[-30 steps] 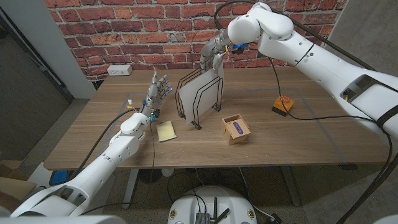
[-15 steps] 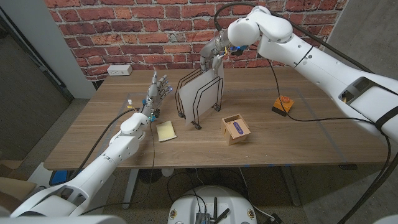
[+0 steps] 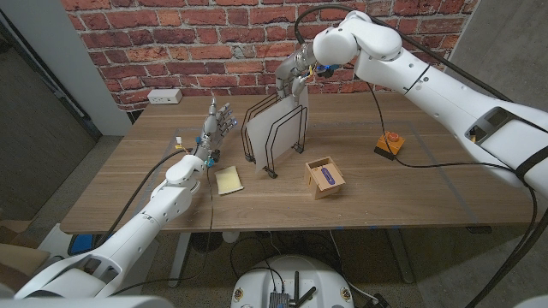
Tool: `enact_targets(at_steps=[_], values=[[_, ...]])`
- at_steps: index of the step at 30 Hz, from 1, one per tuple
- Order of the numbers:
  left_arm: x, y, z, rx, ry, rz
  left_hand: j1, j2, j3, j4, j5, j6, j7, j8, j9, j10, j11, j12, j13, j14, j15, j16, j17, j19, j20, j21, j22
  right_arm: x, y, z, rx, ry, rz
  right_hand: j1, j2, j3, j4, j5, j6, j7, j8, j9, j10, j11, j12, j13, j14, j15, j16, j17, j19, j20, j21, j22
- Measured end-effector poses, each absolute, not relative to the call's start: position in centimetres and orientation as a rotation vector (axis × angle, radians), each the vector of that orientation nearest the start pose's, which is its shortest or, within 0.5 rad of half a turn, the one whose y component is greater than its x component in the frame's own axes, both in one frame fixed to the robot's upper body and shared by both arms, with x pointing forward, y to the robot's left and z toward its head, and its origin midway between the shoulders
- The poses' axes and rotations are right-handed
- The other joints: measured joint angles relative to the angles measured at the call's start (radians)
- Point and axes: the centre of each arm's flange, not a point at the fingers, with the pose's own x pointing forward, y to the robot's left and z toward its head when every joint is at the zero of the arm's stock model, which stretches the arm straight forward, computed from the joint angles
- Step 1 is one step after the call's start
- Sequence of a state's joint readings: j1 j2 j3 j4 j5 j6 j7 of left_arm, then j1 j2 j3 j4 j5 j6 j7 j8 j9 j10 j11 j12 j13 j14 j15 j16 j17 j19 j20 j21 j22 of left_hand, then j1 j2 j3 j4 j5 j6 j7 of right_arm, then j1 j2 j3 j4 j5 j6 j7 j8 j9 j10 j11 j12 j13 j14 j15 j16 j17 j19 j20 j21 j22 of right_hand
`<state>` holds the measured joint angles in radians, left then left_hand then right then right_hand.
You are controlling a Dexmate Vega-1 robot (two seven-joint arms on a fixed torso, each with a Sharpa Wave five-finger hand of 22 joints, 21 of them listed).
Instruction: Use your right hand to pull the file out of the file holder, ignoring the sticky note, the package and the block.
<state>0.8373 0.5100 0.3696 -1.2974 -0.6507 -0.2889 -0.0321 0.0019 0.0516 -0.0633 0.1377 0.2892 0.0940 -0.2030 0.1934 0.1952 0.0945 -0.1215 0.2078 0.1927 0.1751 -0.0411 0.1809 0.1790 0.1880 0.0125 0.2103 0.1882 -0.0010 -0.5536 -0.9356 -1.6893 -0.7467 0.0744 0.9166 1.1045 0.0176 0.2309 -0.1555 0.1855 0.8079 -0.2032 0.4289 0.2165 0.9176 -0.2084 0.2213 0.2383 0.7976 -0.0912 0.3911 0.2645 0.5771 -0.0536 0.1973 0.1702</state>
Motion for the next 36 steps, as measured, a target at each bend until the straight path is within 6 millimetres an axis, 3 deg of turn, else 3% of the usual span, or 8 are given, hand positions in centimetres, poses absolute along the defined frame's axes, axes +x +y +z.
enact_targets(at_steps=[8, 14, 21, 36], values=[[65.33, 29.08, -2.67, -0.041, -0.593, -0.207, 0.0, 0.0, 0.0, 0.0, 0.0, 0.0, 0.0, 0.0, 0.0, 0.0, 0.0, 0.0, 0.0, 0.0, 0.0, 0.0, 0.0, 0.0, 0.0, 0.0, 0.0, 54.17, -3.71, 22.35, -2.227, -0.599, 0.417, 0.022, 0.022, -0.008, -0.001, 0.0, 0.039, 0.002, 0.023, -0.001, 0.051, 0.005, 0.0, 0.012, 0.054, -0.015, 0.0, 0.043, 0.0, 0.0, 0.0, 0.004], [65.33, 29.09, -2.67, -0.041, -0.593, -0.206, 0.0, 0.0, 0.0, 0.0, 0.0, 0.0, 0.0, 0.0, 0.003, 0.0, 0.0, 0.0, 0.0, 0.0, 0.0, 0.0, 0.0, 0.0, 0.0, 0.0, 0.0, 54.19, -3.65, 22.37, -2.229, -0.605, 0.419, 0.011, 0.033, -0.021, 0.012, 0.0, 0.069, 0.003, 0.033, -0.011, 0.081, 0.003, 0.007, 0.034, 0.082, -0.024, 0.0, 0.067, 0.011, 0.0, 0.006, 0.005], [65.33, 29.1, -2.68, -0.041, -0.593, -0.206, 0.0, 0.0, 0.0, 0.0, 0.0, 0.0, 0.0, 0.0, 0.003, 0.0, 0.0, 0.0, 0.0, 0.0, 0.0, 0.0, 0.0, 0.0, 0.0, 0.0, 0.0, 54.14, -3.57, 22.39, -2.23, -0.615, 0.418, 0.011, 0.049, -0.03, 0.005, 0.008, 0.088, 0.004, 0.054, -0.011, 0.109, 0.007, 0.016, 0.069, 0.13, -0.037, 0.0, 0.09, 0.032, -0.004, 0.014, 0.009], [65.32, 29.1, -2.7, -0.041, -0.593, -0.206, 0.0, 0.0, 0.0, 0.0, 0.0, 0.0, 0.0, 0.0, 0.0, 0.0, 0.0, 0.0, 0.0, 0.0, 0.0, 0.0, 0.0, 0.0, 0.0, 0.0, 0.0, 54.1, -3.69, 22.42, -2.22, -0.628, 0.424, 0.018, 0.074, -0.03, 0.005, 0.008, 0.124, 0.004, 0.054, -0.026, 0.151, 0.001, 0.016, 0.118, 0.186, -0.057, -0.025, 0.137, 0.066, -0.009, 0.033, 0.014]])
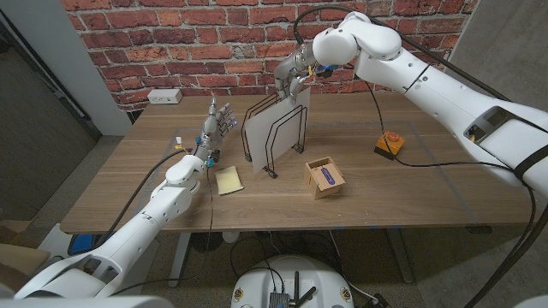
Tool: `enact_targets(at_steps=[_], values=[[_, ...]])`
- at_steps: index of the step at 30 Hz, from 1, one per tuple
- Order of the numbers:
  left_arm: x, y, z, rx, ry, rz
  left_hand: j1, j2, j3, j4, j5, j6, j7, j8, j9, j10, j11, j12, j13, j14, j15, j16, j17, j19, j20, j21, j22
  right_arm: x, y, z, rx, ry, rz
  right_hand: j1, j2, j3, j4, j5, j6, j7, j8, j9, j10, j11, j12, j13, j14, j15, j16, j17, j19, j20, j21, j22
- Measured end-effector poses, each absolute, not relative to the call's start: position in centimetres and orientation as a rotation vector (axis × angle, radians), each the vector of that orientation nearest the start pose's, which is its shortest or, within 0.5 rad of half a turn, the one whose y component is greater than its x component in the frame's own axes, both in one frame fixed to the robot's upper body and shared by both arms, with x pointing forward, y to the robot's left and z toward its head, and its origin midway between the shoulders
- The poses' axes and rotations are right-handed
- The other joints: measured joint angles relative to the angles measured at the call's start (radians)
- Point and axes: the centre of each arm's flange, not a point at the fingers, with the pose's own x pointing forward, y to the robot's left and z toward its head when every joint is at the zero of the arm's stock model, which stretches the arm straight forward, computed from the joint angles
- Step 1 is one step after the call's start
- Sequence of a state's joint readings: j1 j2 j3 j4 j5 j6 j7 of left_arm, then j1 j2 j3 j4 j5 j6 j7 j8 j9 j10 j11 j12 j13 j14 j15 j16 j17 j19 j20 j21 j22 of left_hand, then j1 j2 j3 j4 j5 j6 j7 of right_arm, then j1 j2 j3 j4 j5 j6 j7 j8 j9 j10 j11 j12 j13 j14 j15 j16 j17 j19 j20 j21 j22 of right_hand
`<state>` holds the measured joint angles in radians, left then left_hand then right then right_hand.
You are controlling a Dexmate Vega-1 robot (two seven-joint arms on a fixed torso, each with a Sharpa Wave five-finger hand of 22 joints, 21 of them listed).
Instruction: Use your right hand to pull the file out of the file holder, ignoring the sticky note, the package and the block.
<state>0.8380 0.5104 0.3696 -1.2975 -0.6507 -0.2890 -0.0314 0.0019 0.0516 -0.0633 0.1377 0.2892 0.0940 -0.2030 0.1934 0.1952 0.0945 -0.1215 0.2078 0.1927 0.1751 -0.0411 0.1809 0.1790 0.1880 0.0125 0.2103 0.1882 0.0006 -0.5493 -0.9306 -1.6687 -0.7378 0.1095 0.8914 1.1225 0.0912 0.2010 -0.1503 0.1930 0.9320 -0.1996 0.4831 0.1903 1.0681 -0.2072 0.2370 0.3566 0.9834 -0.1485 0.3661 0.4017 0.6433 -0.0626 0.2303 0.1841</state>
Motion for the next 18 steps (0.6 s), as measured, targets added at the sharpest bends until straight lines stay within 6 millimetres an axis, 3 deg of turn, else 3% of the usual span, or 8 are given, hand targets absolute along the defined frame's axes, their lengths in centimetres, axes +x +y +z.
enact_targets(at_steps=[18], values=[[65.31, 29.09, -2.68, -0.041, -0.593, -0.206, 0.0, 0.0, 0.0, 0.0, 0.0, 0.0, 0.0, 0.0, 0.003, 0.0, 0.0, 0.0, 0.0, 0.0, 0.0, 0.0, 0.0, 0.0, 0.0, 0.0, 0.0, 53.63, -3.92, 22.87, -2.193, -0.643, 0.439, 0.004, 0.004, 0.0, 0.0, 0.0, 0.011, 0.0, 0.0, 0.0, 0.016, 0.005, -0.012, 0.016, 0.021, -0.011, -0.023, 0.027, 0.011, 0.004, 0.008, 0.005]])
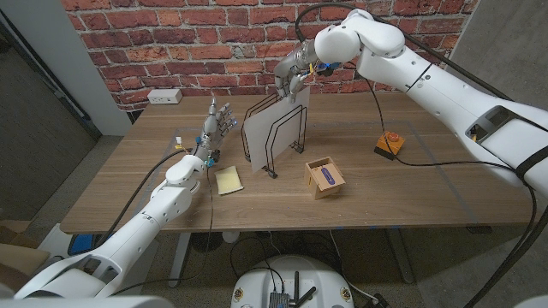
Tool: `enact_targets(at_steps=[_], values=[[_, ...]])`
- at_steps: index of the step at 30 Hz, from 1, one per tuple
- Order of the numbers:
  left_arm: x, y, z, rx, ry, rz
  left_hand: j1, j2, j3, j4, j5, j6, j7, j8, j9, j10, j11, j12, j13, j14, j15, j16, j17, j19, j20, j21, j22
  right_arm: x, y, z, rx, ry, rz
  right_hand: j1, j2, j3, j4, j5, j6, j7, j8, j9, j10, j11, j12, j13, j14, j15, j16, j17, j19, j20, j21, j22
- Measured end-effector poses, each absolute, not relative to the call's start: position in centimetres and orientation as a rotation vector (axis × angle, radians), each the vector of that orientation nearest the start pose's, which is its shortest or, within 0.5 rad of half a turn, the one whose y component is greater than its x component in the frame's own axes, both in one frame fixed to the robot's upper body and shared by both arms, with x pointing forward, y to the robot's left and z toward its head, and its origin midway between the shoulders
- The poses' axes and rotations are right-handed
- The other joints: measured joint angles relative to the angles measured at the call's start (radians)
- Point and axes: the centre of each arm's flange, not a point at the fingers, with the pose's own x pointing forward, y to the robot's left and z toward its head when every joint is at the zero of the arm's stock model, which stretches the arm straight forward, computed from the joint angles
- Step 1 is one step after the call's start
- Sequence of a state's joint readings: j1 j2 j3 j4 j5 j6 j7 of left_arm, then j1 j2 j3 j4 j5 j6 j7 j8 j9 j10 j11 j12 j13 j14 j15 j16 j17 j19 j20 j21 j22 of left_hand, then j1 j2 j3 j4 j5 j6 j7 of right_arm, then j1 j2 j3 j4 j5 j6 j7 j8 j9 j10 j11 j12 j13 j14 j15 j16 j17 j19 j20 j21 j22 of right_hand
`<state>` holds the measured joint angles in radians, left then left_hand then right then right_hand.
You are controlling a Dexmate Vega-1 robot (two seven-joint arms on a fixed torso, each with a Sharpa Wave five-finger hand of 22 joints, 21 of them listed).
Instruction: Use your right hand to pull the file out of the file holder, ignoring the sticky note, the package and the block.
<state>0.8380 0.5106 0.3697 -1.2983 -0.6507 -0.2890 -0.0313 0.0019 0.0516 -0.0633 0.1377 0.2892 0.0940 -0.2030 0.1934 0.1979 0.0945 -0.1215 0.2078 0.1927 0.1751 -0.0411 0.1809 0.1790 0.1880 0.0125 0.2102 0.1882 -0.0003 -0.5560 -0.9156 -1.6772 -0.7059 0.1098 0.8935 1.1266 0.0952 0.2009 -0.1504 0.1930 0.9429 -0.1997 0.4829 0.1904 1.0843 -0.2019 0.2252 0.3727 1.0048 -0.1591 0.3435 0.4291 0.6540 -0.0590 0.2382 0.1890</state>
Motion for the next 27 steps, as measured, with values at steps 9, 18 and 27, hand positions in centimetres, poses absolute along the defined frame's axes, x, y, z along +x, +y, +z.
enact_targets(at_steps=[9, 18, 27], values=[[65.3, 29.1, -2.7, -0.041, -0.593, -0.206, 0.0, 0.0, 0.0, 0.0, 0.0, 0.0, 0.0, 0.0, 0.0, 0.0, 0.0, 0.0, 0.0, 0.0, 0.0, 0.0, 0.0, 0.0, 0.0, 0.0, 0.0, 53.2, -4.2, 23.3, -2.179, -0.645, 0.436, -0.001, 0.009, -0.001, -0.001, -0.005, 0.009, 0.002, -0.007, 0.0, 0.0, 0.0, -0.005, 0.005, 0.006, -0.002, -0.008, 0.01, 0.0, 0.0, 0.0, 0.0], [65.3, 29.1, -2.7, -0.041, -0.593, -0.206, 0.0, 0.0, 0.0, 0.0, 0.0, 0.0, 0.0, 0.0, 0.0, 0.0, 0.0, 0.0, 0.0, 0.0, 0.0, 0.0, 0.0, 0.0, 0.0, 0.0, 0.0, 52.6, -4.5, 23.8, -2.167, -0.653, 0.426, -0.002, 0.009, -0.001, -0.001, -0.005, 0.01, 0.0, -0.015, 0.0, 0.005, -0.005, -0.006, 0.01, 0.009, -0.005, -0.024, 0.019, 0.0, 0.0, 0.0, 0.0], [65.3, 29.1, -2.7, -0.041, -0.592, -0.206, 0.0, 0.0, 0.0, 0.0, 0.0, 0.0, 0.0, 0.0, 0.0, 0.0, 0.0, 0.0, 0.0, 0.0, 0.0, 0.0, 0.0, 0.0, 0.0, 0.0, 0.0, 51.9, -5.2, 24.3, -2.138, -0.665, 0.407, -0.009, 0.017, -0.001, -0.001, -0.005, 0.01, 0.0, -0.015, 0.0, 0.005, -0.005, -0.012, 0.012, 0.009, -0.005, -0.037, 0.028, 0.0, 0.0, 0.0, 0.0]])
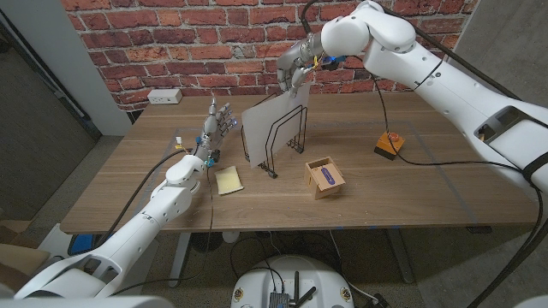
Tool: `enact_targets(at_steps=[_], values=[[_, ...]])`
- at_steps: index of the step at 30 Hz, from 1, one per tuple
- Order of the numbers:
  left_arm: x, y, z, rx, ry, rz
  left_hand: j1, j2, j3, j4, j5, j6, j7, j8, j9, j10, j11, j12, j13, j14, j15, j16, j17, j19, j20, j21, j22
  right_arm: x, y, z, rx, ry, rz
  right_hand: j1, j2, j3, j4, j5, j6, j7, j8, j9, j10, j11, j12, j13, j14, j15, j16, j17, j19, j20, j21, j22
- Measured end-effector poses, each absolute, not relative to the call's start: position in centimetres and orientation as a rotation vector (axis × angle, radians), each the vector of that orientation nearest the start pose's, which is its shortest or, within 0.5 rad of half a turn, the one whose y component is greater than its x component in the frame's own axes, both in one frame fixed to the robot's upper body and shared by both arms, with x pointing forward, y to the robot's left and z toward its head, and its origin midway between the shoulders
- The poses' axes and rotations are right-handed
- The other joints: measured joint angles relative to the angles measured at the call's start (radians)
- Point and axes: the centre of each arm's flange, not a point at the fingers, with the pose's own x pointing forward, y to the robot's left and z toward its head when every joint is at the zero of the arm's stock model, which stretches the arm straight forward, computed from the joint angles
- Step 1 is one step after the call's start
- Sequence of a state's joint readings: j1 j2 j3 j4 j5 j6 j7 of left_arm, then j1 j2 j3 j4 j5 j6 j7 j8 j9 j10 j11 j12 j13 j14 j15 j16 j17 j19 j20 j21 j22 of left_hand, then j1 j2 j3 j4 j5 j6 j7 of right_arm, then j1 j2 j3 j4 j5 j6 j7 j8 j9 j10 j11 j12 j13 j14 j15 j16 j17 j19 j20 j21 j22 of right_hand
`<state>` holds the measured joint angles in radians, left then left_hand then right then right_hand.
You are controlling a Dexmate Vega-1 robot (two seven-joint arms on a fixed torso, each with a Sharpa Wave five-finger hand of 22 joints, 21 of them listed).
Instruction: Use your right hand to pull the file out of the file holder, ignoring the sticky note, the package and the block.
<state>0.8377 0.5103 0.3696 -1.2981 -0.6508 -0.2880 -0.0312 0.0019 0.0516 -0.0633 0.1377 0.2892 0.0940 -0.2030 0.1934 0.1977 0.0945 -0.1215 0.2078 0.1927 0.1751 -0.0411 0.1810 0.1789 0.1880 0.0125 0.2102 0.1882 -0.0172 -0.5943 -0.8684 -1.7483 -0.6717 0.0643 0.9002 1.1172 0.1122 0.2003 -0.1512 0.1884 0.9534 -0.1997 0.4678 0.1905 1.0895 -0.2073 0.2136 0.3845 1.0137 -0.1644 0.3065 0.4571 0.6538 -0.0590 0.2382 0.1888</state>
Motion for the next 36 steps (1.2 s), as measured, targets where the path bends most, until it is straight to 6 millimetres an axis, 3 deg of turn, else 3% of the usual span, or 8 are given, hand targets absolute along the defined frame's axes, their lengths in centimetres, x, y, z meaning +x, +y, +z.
enact_targets(at_steps=[36], values=[[65.3, 29.1, -2.7, -0.041, -0.592, -0.206, 0.0, 0.0, 0.0, 0.0, 0.0, 0.0, 0.0, 0.0, 0.0, 0.0, 0.0, 0.0, 0.0, 0.0, 0.0, 0.0, 0.0, 0.0, 0.0, 0.0, 0.0, 49.5, -9.7, 24.6, -1.932, -0.759, 0.259, -0.013, 0.005, -0.001, -0.001, 0.0, 0.011, 0.0, -0.013, 0.0, 0.0, 0.0, -0.001, 0.008, 0.009, -0.002, -0.029, 0.032, 0.005, -0.005, 0.0, 0.0]])
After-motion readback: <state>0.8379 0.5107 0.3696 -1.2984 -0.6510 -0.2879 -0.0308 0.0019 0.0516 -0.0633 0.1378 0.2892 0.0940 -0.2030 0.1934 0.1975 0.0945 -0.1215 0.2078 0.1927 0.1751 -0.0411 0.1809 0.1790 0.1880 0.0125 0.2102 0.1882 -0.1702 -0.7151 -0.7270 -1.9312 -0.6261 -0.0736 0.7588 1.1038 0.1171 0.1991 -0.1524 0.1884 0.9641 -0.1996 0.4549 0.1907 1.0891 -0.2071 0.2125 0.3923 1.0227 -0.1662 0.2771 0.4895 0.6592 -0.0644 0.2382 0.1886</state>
